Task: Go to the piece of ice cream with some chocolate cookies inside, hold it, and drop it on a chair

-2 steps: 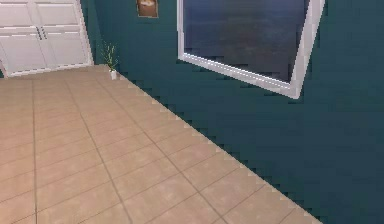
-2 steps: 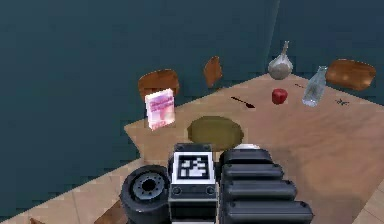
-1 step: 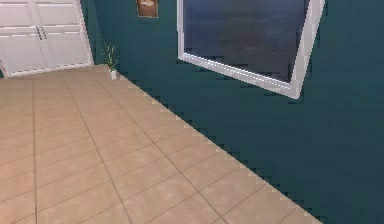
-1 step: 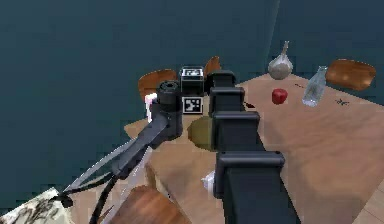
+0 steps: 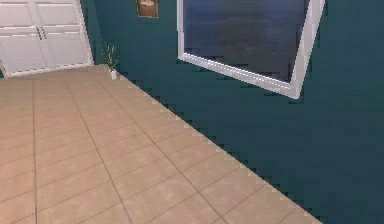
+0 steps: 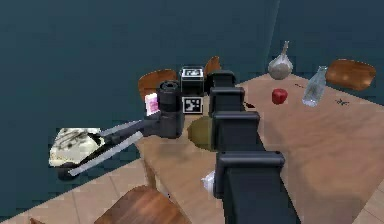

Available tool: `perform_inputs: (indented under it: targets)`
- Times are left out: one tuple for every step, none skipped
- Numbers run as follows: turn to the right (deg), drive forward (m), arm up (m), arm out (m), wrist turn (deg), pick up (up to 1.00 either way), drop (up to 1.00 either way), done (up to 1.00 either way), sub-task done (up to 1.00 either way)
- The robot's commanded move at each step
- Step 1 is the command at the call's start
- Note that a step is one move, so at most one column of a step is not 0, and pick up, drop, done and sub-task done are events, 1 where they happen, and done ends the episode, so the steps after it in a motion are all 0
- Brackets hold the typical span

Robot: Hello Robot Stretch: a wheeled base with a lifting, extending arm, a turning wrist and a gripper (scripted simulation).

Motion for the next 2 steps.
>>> perform_inputs:
  targets:
    - [0.0,0.00,0.00,0.00,36.0,0.00,0.00,0.00,0.00]
    - [0.0,0.00,-0.22,0.00,0.0,0.00,0.00,0.00,0.00]
